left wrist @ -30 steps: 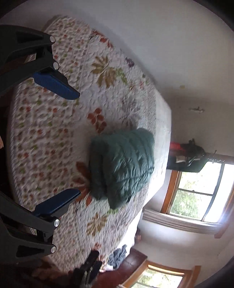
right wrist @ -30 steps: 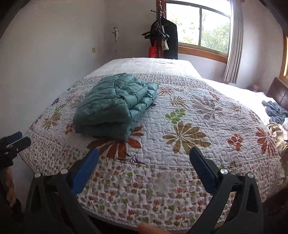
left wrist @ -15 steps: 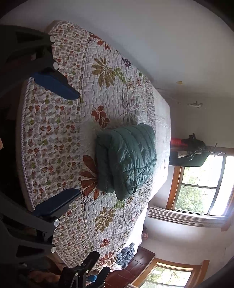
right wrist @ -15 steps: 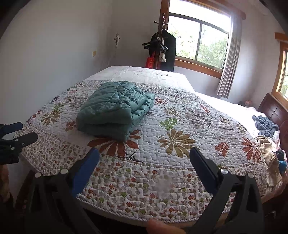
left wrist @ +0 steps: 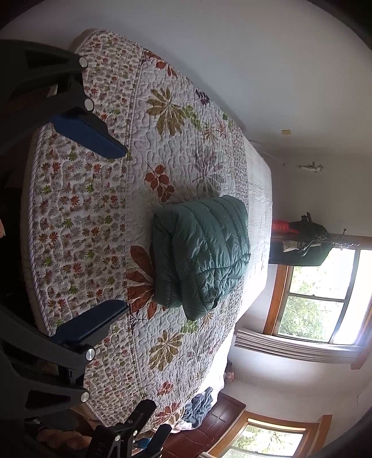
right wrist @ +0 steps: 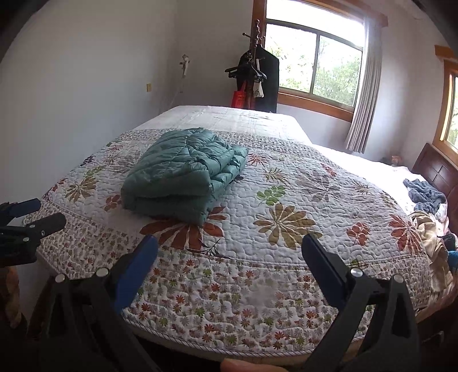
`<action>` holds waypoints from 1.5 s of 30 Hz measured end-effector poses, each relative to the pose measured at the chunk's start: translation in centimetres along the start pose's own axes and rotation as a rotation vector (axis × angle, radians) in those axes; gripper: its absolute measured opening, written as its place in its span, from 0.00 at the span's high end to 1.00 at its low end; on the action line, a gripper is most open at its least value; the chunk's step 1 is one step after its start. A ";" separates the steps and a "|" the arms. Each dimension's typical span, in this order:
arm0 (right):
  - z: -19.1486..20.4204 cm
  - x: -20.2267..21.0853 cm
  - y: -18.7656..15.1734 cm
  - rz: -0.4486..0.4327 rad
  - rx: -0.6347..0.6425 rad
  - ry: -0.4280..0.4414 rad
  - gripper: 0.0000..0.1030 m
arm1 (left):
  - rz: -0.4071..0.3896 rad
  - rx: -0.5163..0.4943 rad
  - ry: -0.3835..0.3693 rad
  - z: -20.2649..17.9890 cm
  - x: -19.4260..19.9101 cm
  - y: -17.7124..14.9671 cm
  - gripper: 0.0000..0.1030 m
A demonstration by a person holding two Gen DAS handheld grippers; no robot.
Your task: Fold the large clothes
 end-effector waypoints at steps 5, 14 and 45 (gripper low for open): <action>0.1 0.0 0.0 -0.013 -0.005 0.002 0.03 | -0.008 -0.002 -0.005 -0.2 -0.1 0.0 0.04; 0.0 -0.1 0.0 -0.026 -0.026 -0.001 0.03 | -0.012 0.003 -0.013 0.0 -0.4 0.0 0.04; 0.0 -1.7 0.2 -0.008 -0.032 0.003 0.03 | -0.001 0.009 -0.010 0.1 -1.4 0.1 0.04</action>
Point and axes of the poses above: each gripper's, at about its wrist camera, not at the fingertips, and x roughly against the way its jaws point, z to its left, y to its top, the point moved 3 cm from there along -x, roughly the way its jaws point, and after that the axes turned 14 degrees about z, right-handed, at the moved point
